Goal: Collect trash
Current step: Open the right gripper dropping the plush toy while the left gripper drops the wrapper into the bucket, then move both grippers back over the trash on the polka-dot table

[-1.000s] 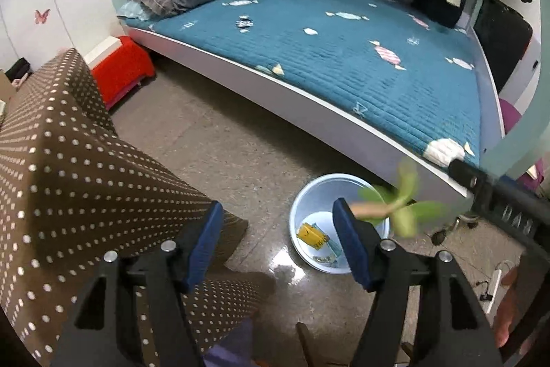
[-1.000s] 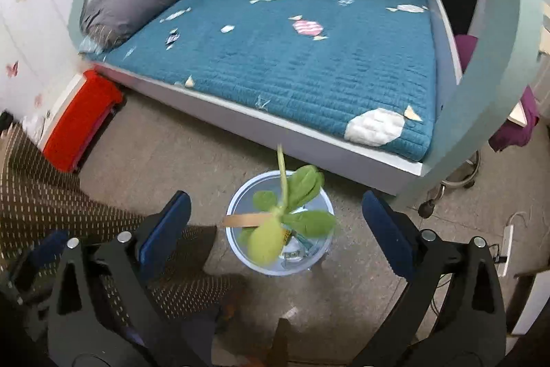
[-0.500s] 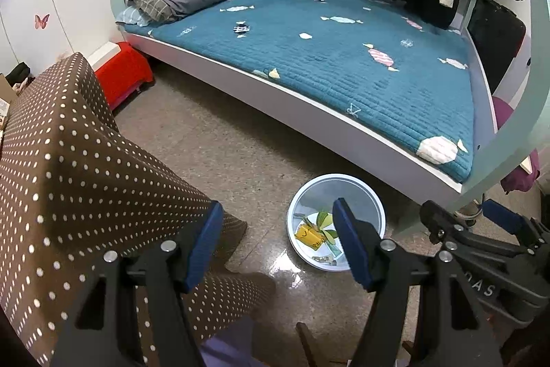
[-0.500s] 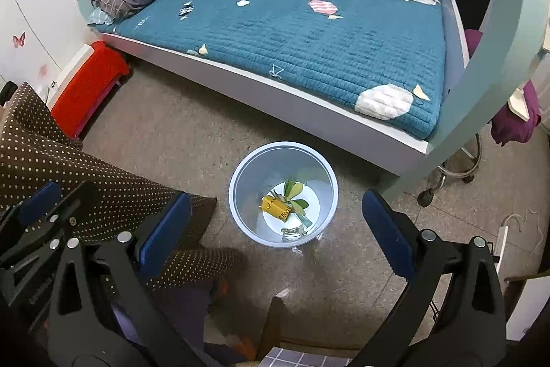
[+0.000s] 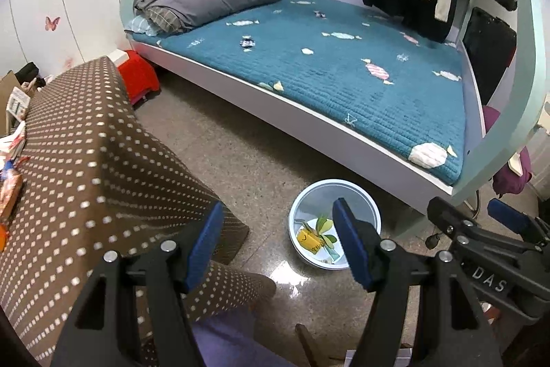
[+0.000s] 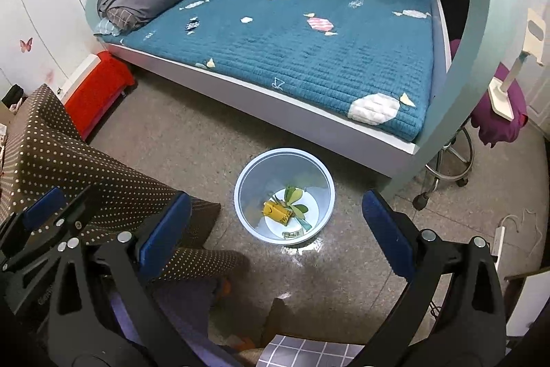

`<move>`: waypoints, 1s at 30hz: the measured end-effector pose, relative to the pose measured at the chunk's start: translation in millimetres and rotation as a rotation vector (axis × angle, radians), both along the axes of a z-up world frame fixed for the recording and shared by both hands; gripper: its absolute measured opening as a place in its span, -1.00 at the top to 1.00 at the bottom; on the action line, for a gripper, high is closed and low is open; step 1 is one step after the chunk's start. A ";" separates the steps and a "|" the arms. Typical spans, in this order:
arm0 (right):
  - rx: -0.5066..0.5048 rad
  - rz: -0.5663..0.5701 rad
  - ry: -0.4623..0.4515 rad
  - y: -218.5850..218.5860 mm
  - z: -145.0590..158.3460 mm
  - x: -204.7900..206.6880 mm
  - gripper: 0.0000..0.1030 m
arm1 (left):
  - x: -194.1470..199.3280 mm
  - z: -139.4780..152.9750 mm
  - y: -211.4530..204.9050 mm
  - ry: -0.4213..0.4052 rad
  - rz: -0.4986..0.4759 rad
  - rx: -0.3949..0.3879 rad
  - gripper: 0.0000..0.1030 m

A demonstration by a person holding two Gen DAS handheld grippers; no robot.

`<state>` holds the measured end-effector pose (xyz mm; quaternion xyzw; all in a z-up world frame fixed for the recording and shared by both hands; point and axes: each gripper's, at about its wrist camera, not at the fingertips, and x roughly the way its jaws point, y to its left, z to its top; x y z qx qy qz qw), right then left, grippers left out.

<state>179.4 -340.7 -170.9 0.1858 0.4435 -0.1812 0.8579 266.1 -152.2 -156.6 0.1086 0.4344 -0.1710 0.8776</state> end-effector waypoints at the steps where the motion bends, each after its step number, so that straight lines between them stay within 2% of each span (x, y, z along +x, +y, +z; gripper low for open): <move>1: -0.002 0.004 -0.005 2.4 2.2 -1.4 -0.90 | -3.1 4.7 3.6 -0.010 0.004 -0.006 -0.26; 17: -0.042 0.088 -0.136 49.3 56.2 -10.8 -0.90 | -30.8 63.8 56.1 -0.131 0.078 -0.090 -0.27; 30: -0.059 0.250 -0.185 113.5 80.0 15.2 -0.90 | -38.8 90.8 125.5 -0.191 0.209 -0.110 -0.36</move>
